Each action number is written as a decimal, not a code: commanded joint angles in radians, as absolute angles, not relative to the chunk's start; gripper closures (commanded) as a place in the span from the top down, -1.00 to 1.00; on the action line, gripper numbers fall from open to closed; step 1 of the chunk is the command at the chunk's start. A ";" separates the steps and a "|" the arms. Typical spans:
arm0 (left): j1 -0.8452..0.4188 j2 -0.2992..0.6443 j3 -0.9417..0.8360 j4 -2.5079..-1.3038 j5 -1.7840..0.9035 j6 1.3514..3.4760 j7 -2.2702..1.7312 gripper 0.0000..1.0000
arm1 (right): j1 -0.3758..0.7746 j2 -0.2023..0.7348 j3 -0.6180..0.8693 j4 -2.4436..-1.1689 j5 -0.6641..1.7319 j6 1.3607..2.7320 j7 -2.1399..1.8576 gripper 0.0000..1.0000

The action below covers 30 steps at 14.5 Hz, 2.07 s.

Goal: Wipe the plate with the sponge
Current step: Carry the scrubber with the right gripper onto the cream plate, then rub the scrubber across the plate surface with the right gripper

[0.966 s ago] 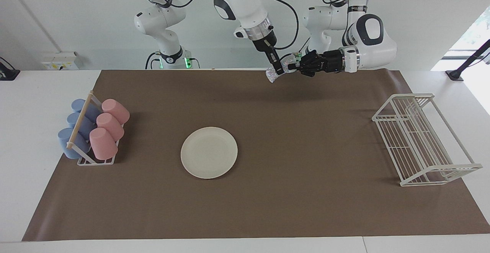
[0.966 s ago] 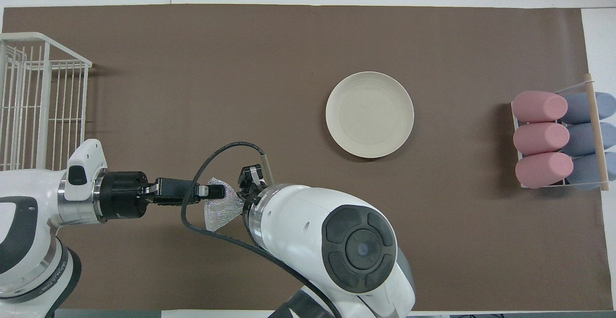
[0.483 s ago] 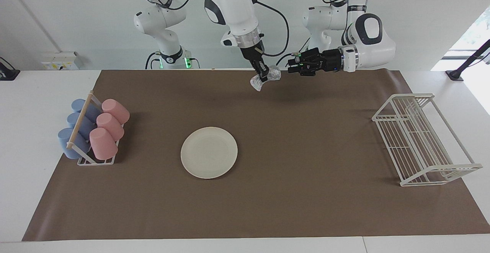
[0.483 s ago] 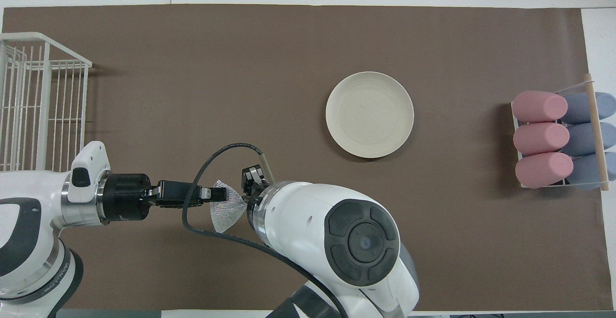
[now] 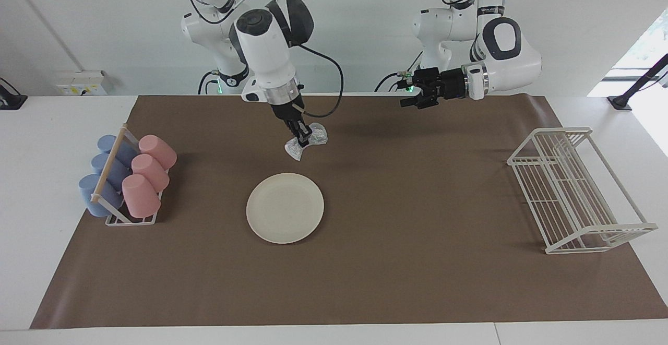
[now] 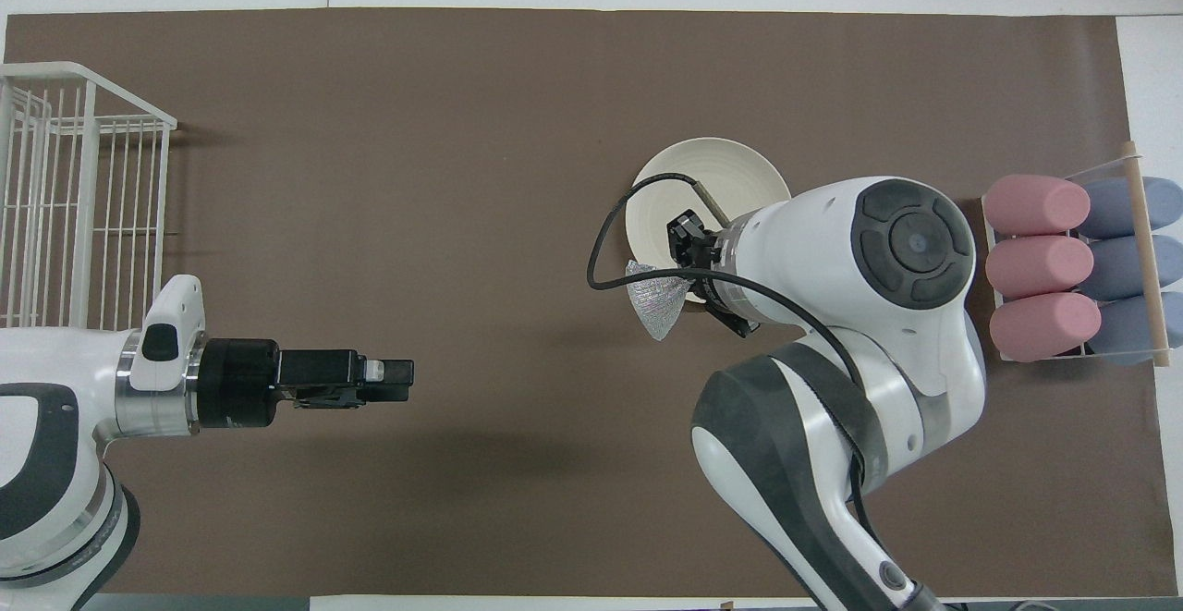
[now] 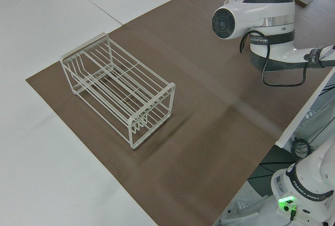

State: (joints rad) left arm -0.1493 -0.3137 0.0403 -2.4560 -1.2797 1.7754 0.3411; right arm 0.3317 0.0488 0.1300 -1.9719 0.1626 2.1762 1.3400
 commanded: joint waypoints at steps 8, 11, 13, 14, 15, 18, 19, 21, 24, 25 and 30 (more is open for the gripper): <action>-0.146 -0.290 0.025 -2.405 -0.837 1.970 0.143 1.00 | 0.236 0.270 0.146 -2.059 0.264 2.487 1.137 -1.00; -0.158 -0.273 0.022 -2.396 -0.587 1.999 0.077 1.00 | 0.227 0.320 0.146 -2.042 0.310 2.520 1.034 -1.00; -0.160 -0.272 -0.011 -2.396 -0.477 2.005 0.020 1.00 | 0.203 0.339 0.146 -2.040 0.322 2.536 1.005 -1.00; -0.158 -0.272 -0.015 -2.396 -0.448 2.006 0.006 1.00 | 0.199 0.350 0.146 -2.037 0.334 2.542 0.993 -1.00; -0.156 -0.272 -0.015 -2.395 -0.404 2.005 0.003 1.00 | 0.198 0.357 0.146 -2.039 0.340 2.563 0.951 -1.00; -0.143 -0.270 -0.014 -2.395 -0.334 2.008 0.003 1.00 | 0.150 0.367 0.146 -2.039 0.341 2.563 0.810 -1.00; -0.137 -0.270 -0.014 -2.395 -0.333 2.022 0.003 1.00 | 0.141 0.367 0.144 -2.039 0.341 2.563 0.778 -1.00; -0.127 -0.264 -0.014 -2.393 -0.333 2.036 0.003 1.00 | 0.137 0.367 0.144 -2.039 0.339 2.562 0.766 -1.00; -0.101 -0.262 -0.014 -2.379 -0.333 2.037 0.003 1.00 | 0.140 0.367 0.143 -2.040 0.339 2.563 0.747 -1.00; -0.092 -0.262 -0.014 -2.378 -0.333 2.039 0.003 1.00 | 0.156 0.364 0.144 -2.045 0.341 2.568 0.759 -1.00; -0.089 -0.262 -0.014 -2.349 -0.333 2.037 0.003 1.00 | 0.242 0.364 0.144 -2.046 0.341 2.592 0.935 -1.00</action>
State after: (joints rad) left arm -0.0968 -0.2756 -0.0085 -2.3785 -0.3564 2.0321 0.0164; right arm 0.2155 0.3385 0.1375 -2.0445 0.3224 2.5572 0.8769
